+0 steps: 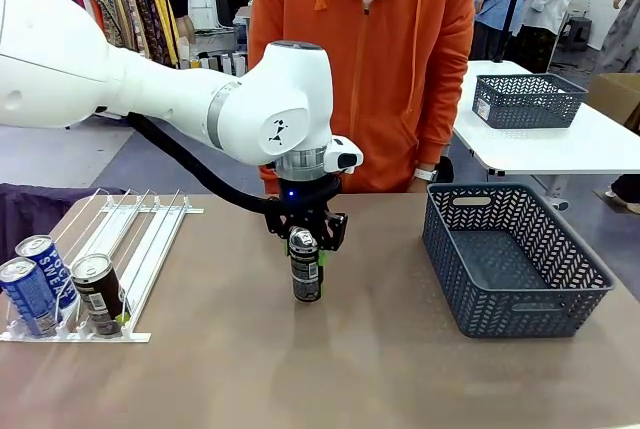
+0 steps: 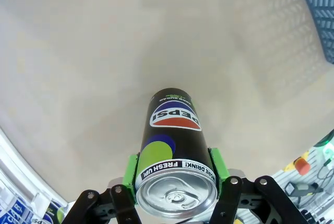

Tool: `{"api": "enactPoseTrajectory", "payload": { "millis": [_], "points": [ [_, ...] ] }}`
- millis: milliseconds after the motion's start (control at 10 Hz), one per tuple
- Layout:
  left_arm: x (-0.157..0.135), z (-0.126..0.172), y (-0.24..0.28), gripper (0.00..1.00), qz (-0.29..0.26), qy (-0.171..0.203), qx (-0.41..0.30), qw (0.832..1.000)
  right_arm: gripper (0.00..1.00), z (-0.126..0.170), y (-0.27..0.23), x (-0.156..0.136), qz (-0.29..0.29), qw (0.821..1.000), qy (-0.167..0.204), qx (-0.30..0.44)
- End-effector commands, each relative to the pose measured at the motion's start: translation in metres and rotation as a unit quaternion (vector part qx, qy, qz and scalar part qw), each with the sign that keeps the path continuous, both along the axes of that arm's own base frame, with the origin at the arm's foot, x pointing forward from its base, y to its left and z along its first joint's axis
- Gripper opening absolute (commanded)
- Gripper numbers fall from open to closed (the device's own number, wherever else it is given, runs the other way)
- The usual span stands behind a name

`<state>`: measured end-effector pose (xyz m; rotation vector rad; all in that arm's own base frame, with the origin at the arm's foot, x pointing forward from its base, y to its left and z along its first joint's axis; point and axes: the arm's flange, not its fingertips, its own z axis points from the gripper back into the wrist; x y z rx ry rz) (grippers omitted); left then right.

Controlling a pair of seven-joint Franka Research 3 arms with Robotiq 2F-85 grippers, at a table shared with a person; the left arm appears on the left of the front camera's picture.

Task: Retrieve and store the cans from the dispenser.
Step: Pick up one can from the Automatic Can Dispenser and place it in the middle of the table.

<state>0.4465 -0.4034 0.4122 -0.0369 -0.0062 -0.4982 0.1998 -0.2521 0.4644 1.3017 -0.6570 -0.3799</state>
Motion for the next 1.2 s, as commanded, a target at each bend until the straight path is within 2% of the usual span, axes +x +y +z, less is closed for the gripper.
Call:
{"api": "enactPoseTrajectory", "payload": {
  "millis": [0,400,500,600,800,900,1000,1100],
  "points": [
    [-0.001,0.001,0.004,1.0,-0.007,-0.007,-0.008,1.0,1.0,0.002,-0.001,0.003,-0.002,1.0,-0.018,0.0],
    [-0.003,0.014,0.008,1.0,-0.001,-0.014,-0.013,1.0,1.0,0.002,-0.001,0.003,-0.002,1.0,-0.018,0.0],
    [-0.01,0.031,0.014,1.0,0.007,-0.018,-0.026,0.999,1.0,0.002,-0.001,0.003,-0.002,1.0,-0.018,0.0],
    [-0.023,0.062,0.027,1.0,0.01,-0.02,-0.039,0.999,1.0,0.002,-0.001,0.003,-0.002,1.0,-0.018,0.0],
    [-0.048,0.132,0.086,1.0,0.014,-0.02,-0.095,0.995,1.0,0.002,-0.001,0.003,-0.002,1.0,-0.018,0.0],
    [-0.058,0.167,0.145,1.0,0.04,-0.005,-0.155,0.987,1.0,0.002,-0.001,0.003,-0.002,1.0,-0.018,0.0],
    [-0.064,0.183,0.204,1.0,0.121,-0.015,-0.186,0.975,1.0,0.002,-0.001,0.003,-0.002,1.0,-0.018,0.0],
    [-0.077,0.19,0.266,1.0,0.127,0.008,-0.267,0.955,1.0,0.002,-0.001,0.003,-0.002,1.0,-0.018,0.0]
  ]
}}
